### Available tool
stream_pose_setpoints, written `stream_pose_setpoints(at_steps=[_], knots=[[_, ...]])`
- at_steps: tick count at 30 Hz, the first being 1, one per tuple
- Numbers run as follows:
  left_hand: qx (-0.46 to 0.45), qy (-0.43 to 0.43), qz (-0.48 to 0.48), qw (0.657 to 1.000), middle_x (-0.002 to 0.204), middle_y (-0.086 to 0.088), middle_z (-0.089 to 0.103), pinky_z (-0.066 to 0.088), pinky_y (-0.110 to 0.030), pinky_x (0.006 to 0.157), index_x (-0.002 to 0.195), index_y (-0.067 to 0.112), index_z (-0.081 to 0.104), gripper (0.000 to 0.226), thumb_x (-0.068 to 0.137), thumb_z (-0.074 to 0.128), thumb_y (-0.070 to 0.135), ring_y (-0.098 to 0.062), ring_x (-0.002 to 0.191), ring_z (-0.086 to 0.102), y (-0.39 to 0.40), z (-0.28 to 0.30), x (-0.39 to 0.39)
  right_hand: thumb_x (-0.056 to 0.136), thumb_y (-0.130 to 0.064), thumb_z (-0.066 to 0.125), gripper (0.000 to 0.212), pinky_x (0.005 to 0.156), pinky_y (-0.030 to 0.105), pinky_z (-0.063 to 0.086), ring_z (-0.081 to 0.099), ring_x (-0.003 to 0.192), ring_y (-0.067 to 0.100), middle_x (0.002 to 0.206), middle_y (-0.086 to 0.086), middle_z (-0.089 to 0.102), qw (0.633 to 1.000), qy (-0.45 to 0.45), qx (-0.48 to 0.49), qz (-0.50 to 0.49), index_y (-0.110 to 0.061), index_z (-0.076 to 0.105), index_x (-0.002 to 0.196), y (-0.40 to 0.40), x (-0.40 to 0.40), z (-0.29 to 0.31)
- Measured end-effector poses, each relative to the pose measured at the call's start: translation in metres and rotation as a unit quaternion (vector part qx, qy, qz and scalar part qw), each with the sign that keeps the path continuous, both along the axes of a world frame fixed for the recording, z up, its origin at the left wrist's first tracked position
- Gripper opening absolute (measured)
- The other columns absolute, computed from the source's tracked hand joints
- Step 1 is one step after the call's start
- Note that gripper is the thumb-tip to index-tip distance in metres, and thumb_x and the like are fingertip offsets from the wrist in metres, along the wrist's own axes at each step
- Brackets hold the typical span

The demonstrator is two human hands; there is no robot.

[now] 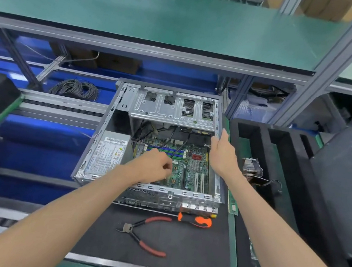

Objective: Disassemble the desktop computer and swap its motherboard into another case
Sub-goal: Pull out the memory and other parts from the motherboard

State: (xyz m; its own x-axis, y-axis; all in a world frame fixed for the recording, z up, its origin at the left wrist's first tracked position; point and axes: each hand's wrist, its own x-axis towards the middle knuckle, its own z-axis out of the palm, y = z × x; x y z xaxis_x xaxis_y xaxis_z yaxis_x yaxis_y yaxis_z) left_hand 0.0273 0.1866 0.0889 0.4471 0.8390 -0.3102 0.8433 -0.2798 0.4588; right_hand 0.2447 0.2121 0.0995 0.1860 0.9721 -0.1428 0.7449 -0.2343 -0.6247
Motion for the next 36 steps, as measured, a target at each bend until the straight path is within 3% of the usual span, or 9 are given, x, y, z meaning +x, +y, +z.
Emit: stream_pose_setpoints(at_steps=[7, 10, 15, 17, 20, 22, 27, 31, 36], knots=[[0.048, -0.038, 0.022, 0.998, 0.063, -0.012, 0.069, 0.047, -0.029, 0.073, 0.075, 0.003, 0.066, 0.051, 0.102, 0.044, 0.04, -0.026, 0.063, 0.068, -0.009, 0.001, -0.007, 0.11, -0.029, 0.024, 0.059, 0.064, 0.034, 0.041, 0.057, 0.084, 0.028, 0.107, 0.018, 0.065, 1.0, 0.014, -0.003, 0.023, -0.008, 0.001, 0.159, -0.051, 0.001, -0.002], [0.053, -0.028, 0.013, 0.998, 0.056, -0.01, 0.061, 0.048, -0.041, 0.09, 0.072, 0.003, 0.06, 0.06, 0.103, 0.037, 0.049, -0.023, 0.057, 0.063, -0.021, 0.006, -0.005, 0.109, -0.033, 0.024, 0.06, 0.073, 0.035, 0.043, 0.055, 0.087, 0.027, 0.107, 0.016, 0.064, 0.999, 0.042, -0.005, 0.026, -0.011, 0.0, 0.16, -0.073, 0.004, -0.007], [0.136, 0.054, -0.006, 0.989, 0.063, 0.005, 0.055, 0.05, -0.037, 0.065, 0.073, 0.023, 0.055, 0.065, 0.098, 0.011, 0.065, -0.019, 0.065, 0.057, -0.06, 0.018, 0.004, 0.109, -0.037, 0.026, 0.06, 0.095, 0.04, 0.046, 0.058, 0.117, 0.034, 0.135, 0.018, 0.058, 0.997, 0.077, 0.004, 0.024, -0.014, 0.007, 0.16, -0.106, 0.007, -0.015], [0.221, 0.044, 0.004, 0.974, 0.073, 0.008, 0.06, 0.051, -0.038, 0.066, 0.083, 0.029, 0.056, 0.054, 0.102, 0.015, 0.058, -0.021, 0.07, 0.061, -0.08, 0.016, 0.01, 0.108, -0.041, 0.028, 0.058, 0.098, 0.036, 0.042, 0.053, 0.125, 0.027, 0.144, 0.01, 0.053, 0.995, 0.09, 0.041, 0.019, -0.017, 0.017, 0.159, -0.125, 0.008, -0.02], [0.418, -0.034, -0.047, 0.906, 0.114, 0.003, 0.064, 0.045, -0.037, 0.087, 0.113, 0.021, 0.062, 0.023, 0.102, 0.047, 0.034, -0.021, 0.102, 0.057, -0.102, -0.004, 0.013, 0.104, -0.051, 0.032, 0.052, 0.081, 0.019, 0.041, 0.058, 0.105, 0.009, 0.121, -0.006, 0.061, 0.983, 0.16, 0.089, 0.014, -0.029, 0.035, 0.152, -0.163, 0.013, -0.031], [0.483, -0.086, -0.099, 0.866, 0.117, -0.001, 0.057, 0.039, -0.037, 0.087, 0.11, 0.018, 0.059, 0.015, 0.095, 0.06, 0.022, -0.024, 0.102, 0.05, -0.116, -0.026, 0.014, 0.101, -0.053, 0.039, 0.049, 0.087, 0.008, 0.037, 0.054, 0.112, -0.002, 0.126, -0.015, 0.056, 0.981, 0.168, 0.093, 0.023, -0.031, 0.042, 0.144, -0.187, 0.022, -0.046], [0.39, -0.047, -0.135, 0.91, 0.108, -0.002, 0.061, 0.046, -0.034, 0.073, 0.112, 0.014, 0.061, 0.02, 0.092, 0.064, 0.017, -0.021, 0.087, 0.056, -0.148, -0.083, 0.023, 0.092, -0.014, 0.067, 0.034, 0.098, 0.037, 0.044, 0.047, 0.11, 0.016, 0.117, -0.006, 0.051, 0.986, -0.009, 0.124, 0.112, -0.016, 0.054, 0.123, -0.214, 0.037, -0.09], [0.297, 0.02, -0.021, 0.954, 0.108, 0.002, 0.063, 0.054, -0.032, 0.076, 0.12, 0.018, 0.061, 0.041, 0.083, 0.076, 0.024, -0.019, 0.089, 0.063, -0.157, -0.106, 0.026, 0.092, -0.025, 0.068, 0.035, 0.091, 0.039, 0.046, 0.049, 0.111, 0.025, 0.124, 0.002, 0.052, 0.968, -0.149, 0.094, 0.177, -0.017, 0.059, 0.126, -0.206, 0.032, -0.101], [0.2, 0.072, 0.056, 0.976, 0.117, 0.0, 0.057, 0.051, -0.036, 0.082, 0.127, 0.02, 0.057, 0.048, 0.084, 0.077, 0.027, -0.023, 0.099, 0.059, -0.16, -0.108, 0.036, 0.081, -0.015, 0.082, 0.041, 0.067, 0.039, 0.049, 0.054, 0.087, 0.029, 0.107, 0.011, 0.054, 0.964, -0.182, 0.115, 0.154, -0.012, 0.066, 0.118, -0.201, 0.021, -0.105]])
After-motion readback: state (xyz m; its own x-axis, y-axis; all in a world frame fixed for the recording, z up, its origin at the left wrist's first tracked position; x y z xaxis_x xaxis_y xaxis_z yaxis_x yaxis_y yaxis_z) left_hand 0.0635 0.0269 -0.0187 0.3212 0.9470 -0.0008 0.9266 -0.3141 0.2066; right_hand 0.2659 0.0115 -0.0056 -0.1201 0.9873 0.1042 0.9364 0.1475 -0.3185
